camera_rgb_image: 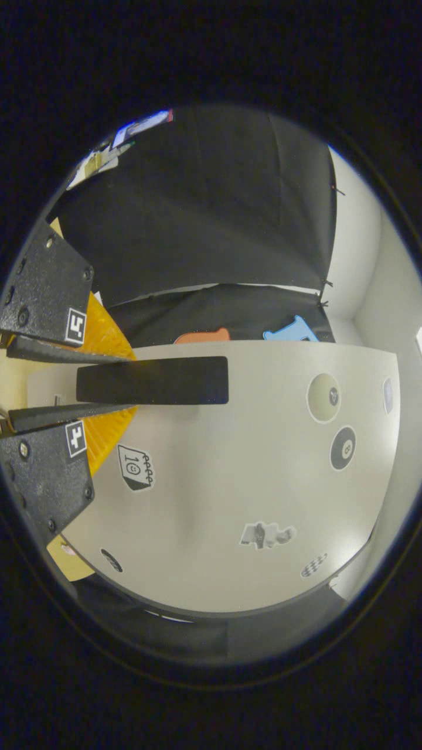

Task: Open the shoe cabinet door, grab the shoes and put them into the shoe cabinet, then close the shoe cabinet door.

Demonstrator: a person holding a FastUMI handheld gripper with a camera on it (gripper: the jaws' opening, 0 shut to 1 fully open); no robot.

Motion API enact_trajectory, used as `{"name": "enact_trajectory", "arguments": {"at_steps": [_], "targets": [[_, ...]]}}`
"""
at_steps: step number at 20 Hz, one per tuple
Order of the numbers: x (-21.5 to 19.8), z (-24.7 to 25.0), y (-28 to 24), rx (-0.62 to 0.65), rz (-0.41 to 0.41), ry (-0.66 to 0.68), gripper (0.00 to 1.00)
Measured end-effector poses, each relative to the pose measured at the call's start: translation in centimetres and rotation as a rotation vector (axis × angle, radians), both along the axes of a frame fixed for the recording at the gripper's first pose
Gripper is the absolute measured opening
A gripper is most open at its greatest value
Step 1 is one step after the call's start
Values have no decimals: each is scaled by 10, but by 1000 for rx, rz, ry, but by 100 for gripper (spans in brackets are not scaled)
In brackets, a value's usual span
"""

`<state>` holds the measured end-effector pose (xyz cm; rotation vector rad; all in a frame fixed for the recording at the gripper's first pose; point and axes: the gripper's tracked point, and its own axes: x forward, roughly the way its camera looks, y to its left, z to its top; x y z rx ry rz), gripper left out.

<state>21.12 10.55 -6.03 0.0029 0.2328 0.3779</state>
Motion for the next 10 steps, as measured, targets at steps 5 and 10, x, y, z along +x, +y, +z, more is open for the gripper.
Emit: {"name": "enact_trajectory", "arguments": {"at_steps": [5, 10], "targets": [[-7, -1, -7, 41, 54, -4, 33], [-12, -1, -17, 60, 88, 7, 33]]}}
